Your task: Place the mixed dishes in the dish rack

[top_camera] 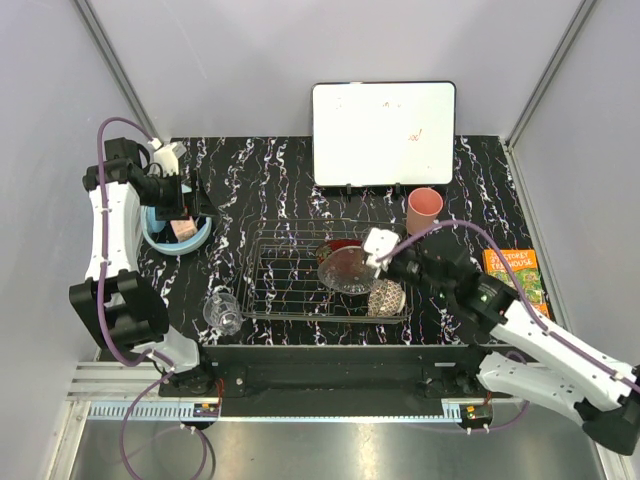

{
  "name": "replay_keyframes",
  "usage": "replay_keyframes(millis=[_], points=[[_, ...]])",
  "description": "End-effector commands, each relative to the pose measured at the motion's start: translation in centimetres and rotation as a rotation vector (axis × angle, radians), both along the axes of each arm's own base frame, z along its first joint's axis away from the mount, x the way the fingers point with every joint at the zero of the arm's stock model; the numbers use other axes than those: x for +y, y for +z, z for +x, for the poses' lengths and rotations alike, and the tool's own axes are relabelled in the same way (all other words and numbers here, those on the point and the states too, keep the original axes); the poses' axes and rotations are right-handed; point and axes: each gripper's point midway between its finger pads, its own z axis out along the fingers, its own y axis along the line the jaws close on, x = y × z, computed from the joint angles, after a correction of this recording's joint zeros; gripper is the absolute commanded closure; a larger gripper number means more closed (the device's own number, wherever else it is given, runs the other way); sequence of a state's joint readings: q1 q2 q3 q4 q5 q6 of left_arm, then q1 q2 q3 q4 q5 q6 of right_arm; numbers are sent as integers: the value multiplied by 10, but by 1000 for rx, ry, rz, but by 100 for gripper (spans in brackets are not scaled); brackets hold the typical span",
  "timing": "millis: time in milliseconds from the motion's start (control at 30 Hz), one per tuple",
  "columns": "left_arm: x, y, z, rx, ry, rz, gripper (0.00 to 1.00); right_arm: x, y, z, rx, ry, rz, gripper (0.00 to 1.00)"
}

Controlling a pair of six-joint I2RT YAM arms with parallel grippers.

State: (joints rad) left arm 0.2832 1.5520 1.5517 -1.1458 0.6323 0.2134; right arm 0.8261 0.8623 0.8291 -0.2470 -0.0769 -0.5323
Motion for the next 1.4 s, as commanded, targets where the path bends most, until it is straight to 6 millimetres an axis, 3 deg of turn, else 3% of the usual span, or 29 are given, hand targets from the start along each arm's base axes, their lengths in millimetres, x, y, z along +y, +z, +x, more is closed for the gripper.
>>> replay_keyframes(millis=[0, 233, 400, 533, 900, 1367], points=[[0, 22, 3, -87, -5, 12, 1, -8, 36, 5, -290, -62, -77, 100], [0, 20, 3, -79, 0, 7, 1, 10, 23, -11, -446, -24, -306, 100], [0, 21, 2, -82, -1, 10, 1, 22, -5, -11, -471, 1, -464, 100], [1, 20, 1, -82, -5, 22, 1, 23, -24, -10, -443, 1, -505, 100], [-3, 22, -3, -96, -28, 7, 1, 24, -27, -14, -494, 46, -559, 100], [-2, 24, -7, -110, -45, 30, 1, 35, -82, -29, -344, 104, -580, 100]])
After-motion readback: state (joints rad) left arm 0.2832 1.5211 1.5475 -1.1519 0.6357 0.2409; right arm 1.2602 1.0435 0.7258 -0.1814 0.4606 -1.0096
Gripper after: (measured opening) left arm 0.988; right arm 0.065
